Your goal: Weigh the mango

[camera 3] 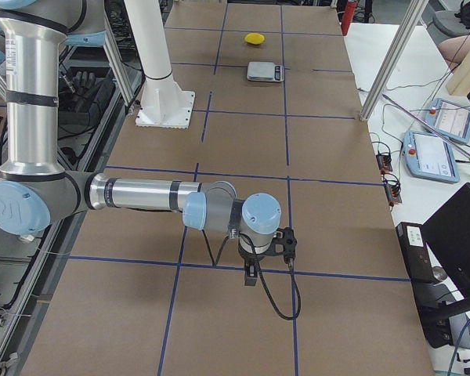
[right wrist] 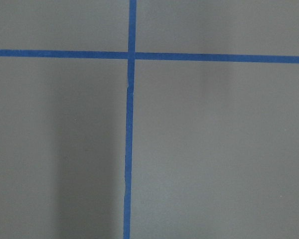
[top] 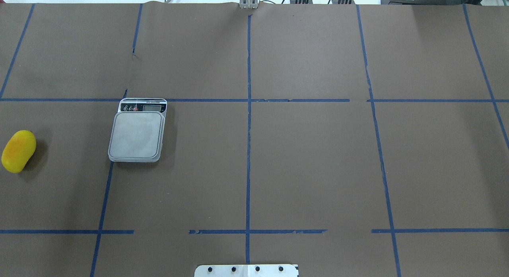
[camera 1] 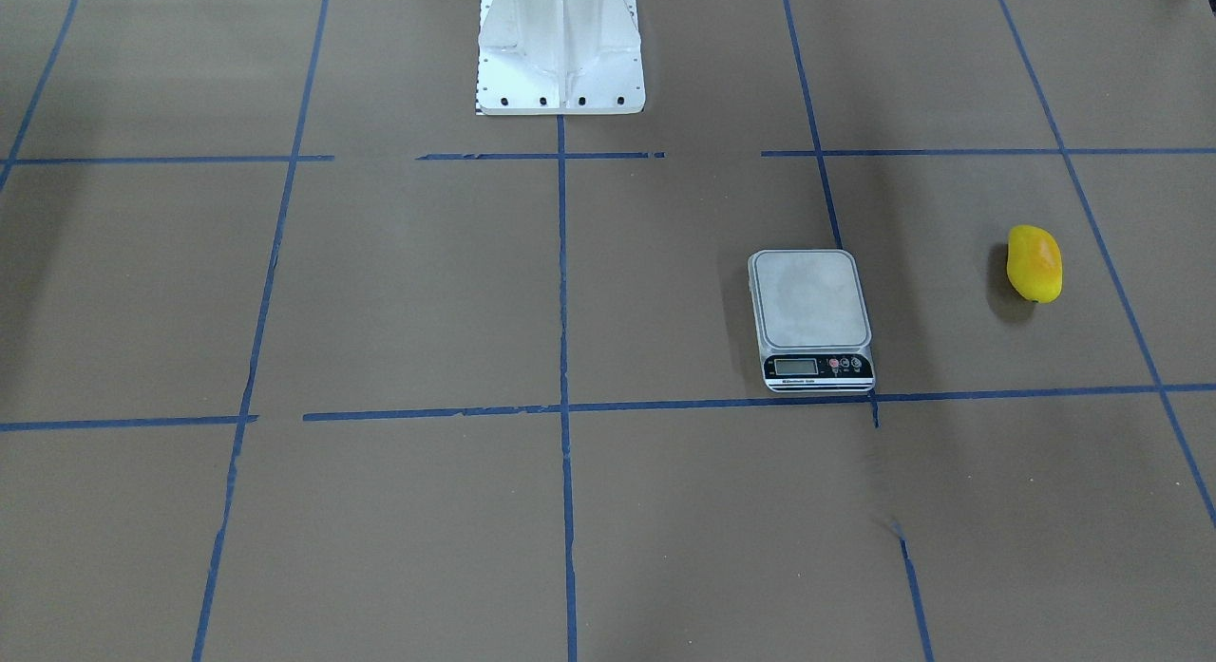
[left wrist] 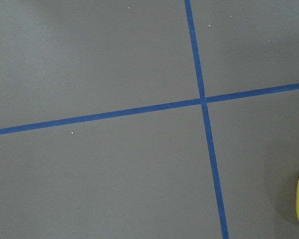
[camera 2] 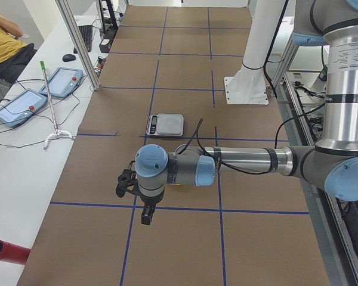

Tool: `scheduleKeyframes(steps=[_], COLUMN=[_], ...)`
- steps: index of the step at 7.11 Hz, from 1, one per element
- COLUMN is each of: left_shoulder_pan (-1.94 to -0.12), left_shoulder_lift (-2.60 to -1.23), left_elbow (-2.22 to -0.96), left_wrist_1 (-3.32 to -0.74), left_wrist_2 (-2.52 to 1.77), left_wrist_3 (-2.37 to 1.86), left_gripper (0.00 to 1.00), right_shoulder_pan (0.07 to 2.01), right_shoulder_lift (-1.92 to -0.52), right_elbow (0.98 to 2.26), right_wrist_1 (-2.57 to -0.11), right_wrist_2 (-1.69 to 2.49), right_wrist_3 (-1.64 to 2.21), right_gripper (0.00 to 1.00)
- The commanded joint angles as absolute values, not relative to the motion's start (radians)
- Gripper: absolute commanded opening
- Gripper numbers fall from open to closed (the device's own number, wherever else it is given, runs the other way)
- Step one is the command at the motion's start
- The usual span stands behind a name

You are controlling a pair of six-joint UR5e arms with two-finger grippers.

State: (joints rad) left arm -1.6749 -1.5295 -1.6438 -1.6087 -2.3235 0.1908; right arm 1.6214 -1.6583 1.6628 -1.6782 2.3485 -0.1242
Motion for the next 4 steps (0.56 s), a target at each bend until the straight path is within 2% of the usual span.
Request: scheduleKeyframes(steps=[1, 4], left_shoulder_pan=[-1.671, -1.661], left_shoulder_lift=[-1.508, -1.505], left_elbow=[-1.698, -1.681], left_wrist_1=[-1.641, -1.65], left_wrist_2=[-2.322, -2.321], left_wrist_3=[0.202, 0.173], left_gripper=[1.0, 1.0], right_shoulder_pan=[1.621, 1.621], right_shoulder_lift=[-1.658, -1.66], right_elbow=[1.663, 1.663], right_wrist_1=[-1.678, -1.678], right_wrist_2=[2.349, 2.349], right_wrist_3=[-0.124, -0.124], right_gripper=[1.0, 1.0])
